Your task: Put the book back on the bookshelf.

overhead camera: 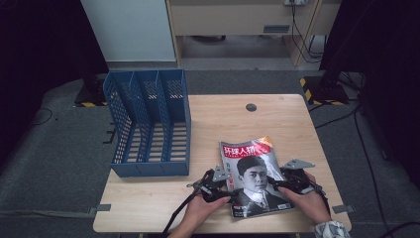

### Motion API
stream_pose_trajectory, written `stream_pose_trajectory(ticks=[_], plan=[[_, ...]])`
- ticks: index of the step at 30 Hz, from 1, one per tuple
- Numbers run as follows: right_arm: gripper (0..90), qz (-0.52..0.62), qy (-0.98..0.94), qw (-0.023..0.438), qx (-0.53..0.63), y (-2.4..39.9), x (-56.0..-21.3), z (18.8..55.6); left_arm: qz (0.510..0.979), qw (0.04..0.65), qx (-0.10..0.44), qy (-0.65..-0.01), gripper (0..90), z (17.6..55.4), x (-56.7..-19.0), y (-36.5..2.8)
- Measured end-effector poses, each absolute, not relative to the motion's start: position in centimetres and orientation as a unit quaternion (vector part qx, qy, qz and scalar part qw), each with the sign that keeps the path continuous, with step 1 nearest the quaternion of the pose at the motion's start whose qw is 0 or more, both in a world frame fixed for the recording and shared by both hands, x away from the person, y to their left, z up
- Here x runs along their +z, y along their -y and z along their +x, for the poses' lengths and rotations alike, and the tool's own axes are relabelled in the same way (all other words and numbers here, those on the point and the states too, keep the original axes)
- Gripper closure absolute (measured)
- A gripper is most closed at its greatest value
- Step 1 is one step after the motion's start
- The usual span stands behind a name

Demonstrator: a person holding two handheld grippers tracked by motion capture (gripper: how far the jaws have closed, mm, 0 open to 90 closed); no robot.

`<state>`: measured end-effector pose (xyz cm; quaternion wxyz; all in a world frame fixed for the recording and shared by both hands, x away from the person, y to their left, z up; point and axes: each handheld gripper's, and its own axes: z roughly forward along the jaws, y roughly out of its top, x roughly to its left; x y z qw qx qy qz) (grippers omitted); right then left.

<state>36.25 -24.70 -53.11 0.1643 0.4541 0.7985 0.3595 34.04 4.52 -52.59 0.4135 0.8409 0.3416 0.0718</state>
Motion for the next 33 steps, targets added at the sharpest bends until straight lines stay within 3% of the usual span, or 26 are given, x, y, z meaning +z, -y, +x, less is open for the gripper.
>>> stream_pose_trajectory(ticks=[11, 15, 20, 33], plan=[[45.1, 0.440, -0.806, 0.158, 0.363, 25.0, -53.0, 35.9, 0.839, 0.408, 0.072, -0.353, 37.5, 35.5, -51.8, -4.5], [44.7, 0.439, -0.808, 0.155, 0.361, 24.9, -52.9, 35.9, 0.840, 0.398, 0.073, -0.362, 51.8, 35.8, -51.7, -4.6], [39.3, 0.449, -0.802, 0.148, 0.366, 25.1, -53.0, 36.4, 0.844, 0.387, 0.071, -0.365, 61.0, 35.8, -51.7, -4.7], [37.5, 0.474, -0.783, 0.158, 0.370, 25.1, -53.2, 38.7, 0.858, 0.384, 0.062, -0.335, 63.8, 35.0, -51.5, -3.9]])
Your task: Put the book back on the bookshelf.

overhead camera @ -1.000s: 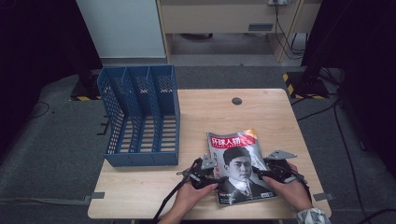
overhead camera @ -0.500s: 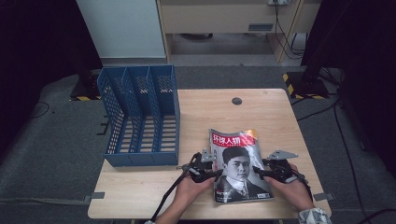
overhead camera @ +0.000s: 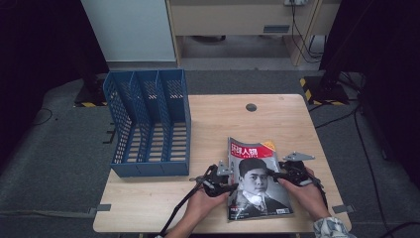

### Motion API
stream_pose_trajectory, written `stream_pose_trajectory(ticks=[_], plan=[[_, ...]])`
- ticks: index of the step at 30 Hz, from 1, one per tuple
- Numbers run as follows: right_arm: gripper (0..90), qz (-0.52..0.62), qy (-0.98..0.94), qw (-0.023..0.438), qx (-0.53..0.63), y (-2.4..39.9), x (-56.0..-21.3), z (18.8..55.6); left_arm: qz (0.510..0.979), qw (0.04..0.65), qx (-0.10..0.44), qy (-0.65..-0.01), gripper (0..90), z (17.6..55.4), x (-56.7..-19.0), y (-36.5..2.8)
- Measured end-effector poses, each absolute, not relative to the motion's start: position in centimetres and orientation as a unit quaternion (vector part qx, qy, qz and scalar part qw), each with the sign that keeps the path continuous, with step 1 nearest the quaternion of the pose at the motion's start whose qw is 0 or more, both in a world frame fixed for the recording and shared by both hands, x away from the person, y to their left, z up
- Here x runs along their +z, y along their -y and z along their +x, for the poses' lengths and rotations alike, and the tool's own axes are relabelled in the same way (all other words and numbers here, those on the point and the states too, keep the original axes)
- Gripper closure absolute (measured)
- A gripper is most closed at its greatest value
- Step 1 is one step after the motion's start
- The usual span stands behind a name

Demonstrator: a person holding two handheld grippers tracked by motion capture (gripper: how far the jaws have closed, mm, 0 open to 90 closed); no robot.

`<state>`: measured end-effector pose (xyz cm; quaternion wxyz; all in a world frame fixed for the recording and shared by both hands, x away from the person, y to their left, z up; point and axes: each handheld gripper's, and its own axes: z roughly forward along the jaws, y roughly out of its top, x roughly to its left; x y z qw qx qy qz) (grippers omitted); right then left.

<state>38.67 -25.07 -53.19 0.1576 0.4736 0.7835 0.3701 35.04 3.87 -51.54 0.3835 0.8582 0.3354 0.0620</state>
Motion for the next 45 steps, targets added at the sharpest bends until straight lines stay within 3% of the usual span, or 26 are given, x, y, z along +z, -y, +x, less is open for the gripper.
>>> stream_pose_trajectory(ticks=[4, 8, 22, 30, 32, 38, 41, 45], plan=[[39.5, 0.475, -0.781, 0.160, 0.372, 25.2, -53.3, 38.5, 0.859, 0.384, 0.065, -0.332, 59.6, 35.1, -51.3, -3.6], [42.1, 0.477, -0.778, 0.171, 0.371, 25.1, -53.3, 38.4, 0.859, 0.382, 0.053, -0.338, 41.5, 35.6, -51.1, -3.2], [43.6, 0.467, -0.782, 0.171, 0.375, 25.2, -53.4, 38.3, 0.837, 0.398, 0.041, -0.374, 35.1, 41.2, -49.9, -1.9], [43.6, 0.463, -0.784, 0.169, 0.378, 25.3, -53.4, 38.3, 0.835, 0.397, 0.030, -0.380, 24.7, 43.2, -49.5, -0.9], [43.7, 0.461, -0.784, 0.170, 0.379, 25.3, -53.5, 38.3, 0.839, 0.390, 0.046, -0.376, 35.6, 43.6, -49.4, -0.8], [44.1, 0.460, -0.784, 0.169, 0.380, 25.3, -53.5, 38.3, 0.832, 0.398, 0.048, -0.383, 52.0, 44.1, -49.2, -0.9], [50.3, 0.455, -0.786, 0.167, 0.383, 25.4, -53.4, 38.2, 0.828, 0.402, 0.051, -0.387, 62.3, 44.4, -48.9, -1.2], [51.4, 0.456, -0.785, 0.168, 0.384, 25.3, -53.5, 38.2, 0.822, 0.406, 0.047, -0.397, 70.6, 44.5, -48.8, -1.4]])
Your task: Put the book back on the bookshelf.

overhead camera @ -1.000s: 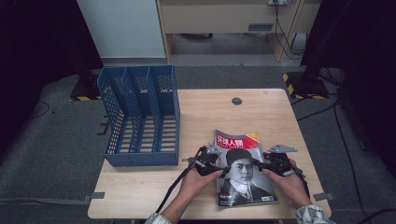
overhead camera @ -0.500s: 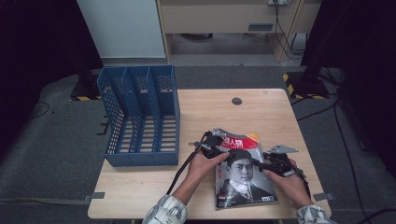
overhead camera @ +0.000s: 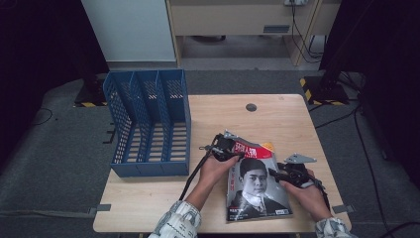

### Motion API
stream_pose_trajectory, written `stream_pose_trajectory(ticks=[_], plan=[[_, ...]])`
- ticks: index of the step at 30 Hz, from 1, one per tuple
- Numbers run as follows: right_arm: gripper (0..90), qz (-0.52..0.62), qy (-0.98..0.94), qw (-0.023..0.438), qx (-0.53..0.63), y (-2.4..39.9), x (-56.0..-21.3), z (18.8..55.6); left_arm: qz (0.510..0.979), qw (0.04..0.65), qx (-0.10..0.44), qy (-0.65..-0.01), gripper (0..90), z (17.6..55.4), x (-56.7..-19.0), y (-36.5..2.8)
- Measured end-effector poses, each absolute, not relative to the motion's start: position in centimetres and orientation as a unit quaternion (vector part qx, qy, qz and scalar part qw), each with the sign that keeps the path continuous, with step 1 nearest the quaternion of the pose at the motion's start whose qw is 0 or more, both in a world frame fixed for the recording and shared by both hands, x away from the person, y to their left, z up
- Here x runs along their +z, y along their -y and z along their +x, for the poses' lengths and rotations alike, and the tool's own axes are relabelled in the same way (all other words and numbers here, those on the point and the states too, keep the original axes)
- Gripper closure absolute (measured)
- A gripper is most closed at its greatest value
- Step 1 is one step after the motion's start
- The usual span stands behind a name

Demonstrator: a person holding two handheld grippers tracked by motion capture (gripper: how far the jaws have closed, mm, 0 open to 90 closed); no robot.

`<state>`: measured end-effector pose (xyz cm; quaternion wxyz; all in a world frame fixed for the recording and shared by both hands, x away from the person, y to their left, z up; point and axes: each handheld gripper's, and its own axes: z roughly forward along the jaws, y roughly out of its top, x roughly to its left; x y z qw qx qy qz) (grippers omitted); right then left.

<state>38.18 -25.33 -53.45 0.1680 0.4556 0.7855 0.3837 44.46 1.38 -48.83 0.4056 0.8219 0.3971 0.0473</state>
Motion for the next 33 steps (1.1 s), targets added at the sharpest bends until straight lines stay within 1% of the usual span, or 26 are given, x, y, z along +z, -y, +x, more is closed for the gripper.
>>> stream_pose_trajectory(ticks=[4, 8, 9, 14, 15, 22, 26, 29, 31, 32, 33], plan=[[51.4, 0.454, -0.786, 0.170, 0.384, 25.3, -53.5, 38.1, 0.823, 0.405, 0.040, -0.396, 75.3, 44.7, -48.6, -1.5], [51.5, 0.452, -0.788, 0.171, 0.382, 25.2, -53.4, 38.1, 0.831, 0.396, 0.044, -0.389, 73.3, 44.8, -48.3, -1.2], [51.7, 0.450, -0.788, 0.173, 0.382, 25.2, -53.4, 38.1, 0.836, 0.392, 0.047, -0.380, 71.9, 45.0, -48.1, -1.0], [52.7, 0.452, -0.787, 0.173, 0.383, 25.2, -53.4, 38.1, 0.833, 0.397, 0.043, -0.384, 63.9, 45.6, -47.9, -0.8], [53.0, 0.453, -0.786, 0.172, 0.384, 25.2, -53.4, 38.1, 0.833, 0.397, 0.032, -0.384, 62.0, 46.0, -48.0, -0.7], [55.3, 0.451, -0.785, 0.176, 0.386, 25.3, -53.5, 38.1, 0.836, 0.389, 0.017, -0.386, 57.1, 46.7, -48.6, -0.9], [56.7, 0.462, -0.776, 0.162, 0.397, 25.7, -53.6, 38.2, 0.840, 0.381, 0.008, -0.386, 54.0, 47.2, -49.2, -1.2], [56.7, 0.459, -0.778, 0.165, 0.396, 25.7, -53.6, 38.2, 0.836, 0.388, -0.009, -0.389, 50.2, 47.3, -49.4, -1.3], [57.0, 0.458, -0.778, 0.162, 0.398, 25.6, -53.6, 38.2, 0.839, 0.385, -0.022, -0.383, 45.6, 47.2, -49.7, -0.9], [57.0, 0.454, -0.780, 0.163, 0.399, 25.5, -53.7, 38.2, 0.839, 0.385, -0.022, -0.383, 43.4, 47.2, -49.7, -0.9], [57.0, 0.451, -0.783, 0.163, 0.397, 25.2, -53.6, 38.1, 0.848, 0.373, -0.001, -0.376, 46.2, 46.9, -49.9, -0.5]])
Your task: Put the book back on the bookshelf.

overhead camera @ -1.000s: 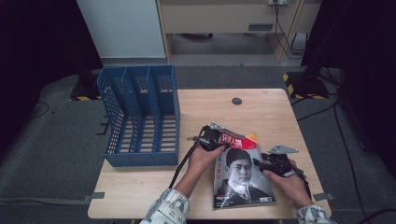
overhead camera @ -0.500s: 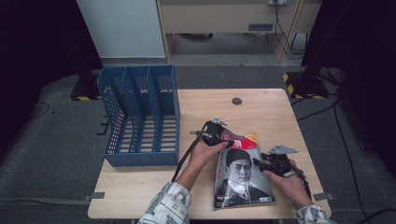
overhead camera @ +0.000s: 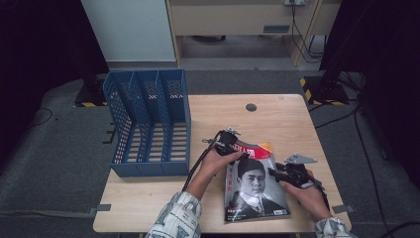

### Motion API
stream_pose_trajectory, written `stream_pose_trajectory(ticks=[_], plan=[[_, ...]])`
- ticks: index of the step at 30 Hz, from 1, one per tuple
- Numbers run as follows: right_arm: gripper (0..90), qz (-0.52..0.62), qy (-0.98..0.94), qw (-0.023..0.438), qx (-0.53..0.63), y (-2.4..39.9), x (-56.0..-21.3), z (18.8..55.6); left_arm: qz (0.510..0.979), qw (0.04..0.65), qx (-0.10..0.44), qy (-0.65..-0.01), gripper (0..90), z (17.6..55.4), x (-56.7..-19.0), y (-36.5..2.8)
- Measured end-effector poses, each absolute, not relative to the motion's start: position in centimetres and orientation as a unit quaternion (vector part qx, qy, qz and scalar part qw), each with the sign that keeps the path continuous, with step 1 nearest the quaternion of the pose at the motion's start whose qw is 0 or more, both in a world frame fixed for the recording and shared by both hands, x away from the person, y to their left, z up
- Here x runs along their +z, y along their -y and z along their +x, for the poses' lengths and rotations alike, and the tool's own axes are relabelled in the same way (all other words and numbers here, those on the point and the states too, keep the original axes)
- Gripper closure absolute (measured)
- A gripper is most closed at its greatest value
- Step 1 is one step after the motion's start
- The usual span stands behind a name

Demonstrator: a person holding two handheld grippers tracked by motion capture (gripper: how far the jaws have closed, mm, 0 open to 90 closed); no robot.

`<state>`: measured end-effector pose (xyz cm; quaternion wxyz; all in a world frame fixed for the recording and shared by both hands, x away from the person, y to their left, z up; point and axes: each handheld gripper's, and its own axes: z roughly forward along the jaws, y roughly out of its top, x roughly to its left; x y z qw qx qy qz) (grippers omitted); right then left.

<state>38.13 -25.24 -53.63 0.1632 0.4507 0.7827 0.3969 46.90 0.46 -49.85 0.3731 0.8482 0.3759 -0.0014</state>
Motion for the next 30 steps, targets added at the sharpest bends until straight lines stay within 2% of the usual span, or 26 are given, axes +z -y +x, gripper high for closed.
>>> stream_pose_trajectory(ticks=[3, 16, 19, 21, 22, 23, 24, 28, 30], plan=[[57.1, 0.446, -0.787, 0.166, 0.393, 24.9, -53.6, 38.0, 0.850, 0.370, 0.006, -0.376, 49.1, 46.8, -50.0, -0.2], [56.7, 0.440, -0.789, 0.173, 0.392, 24.8, -53.6, 37.9, 0.839, 0.387, 0.009, -0.381, 77.4, 46.7, -49.2, -0.5], [55.7, 0.441, -0.788, 0.174, 0.392, 24.8, -53.6, 37.9, 0.835, 0.391, 0.010, -0.386, 80.4, 46.6, -48.9, -0.5], [51.9, 0.442, -0.788, 0.175, 0.390, 24.8, -53.5, 37.9, 0.832, 0.396, 0.007, -0.390, 81.2, 46.6, -48.8, -0.5], [45.9, 0.443, -0.791, 0.168, 0.388, 24.8, -53.4, 37.9, 0.830, 0.397, 0.005, -0.391, 81.6, 46.6, -48.8, -0.5], [45.9, 0.443, -0.791, 0.168, 0.388, 24.8, -53.4, 37.9, 0.830, 0.397, 0.005, -0.391, 81.9, 46.6, -48.8, -0.5], [40.6, 0.450, -0.785, 0.161, 0.395, 25.0, -53.1, 37.9, 0.830, 0.397, 0.008, -0.392, 82.0, 46.5, -48.8, -0.4], [34.6, 0.467, -0.767, 0.175, 0.405, 25.7, -52.4, 37.7, 0.830, 0.397, 0.012, -0.391, 82.2, 46.4, -48.6, -0.2], [31.6, 0.486, -0.755, 0.199, 0.393, 26.8, -52.1, 37.7, 0.831, 0.396, 0.017, -0.390, 82.6, 46.2, -48.3, -0.1]])
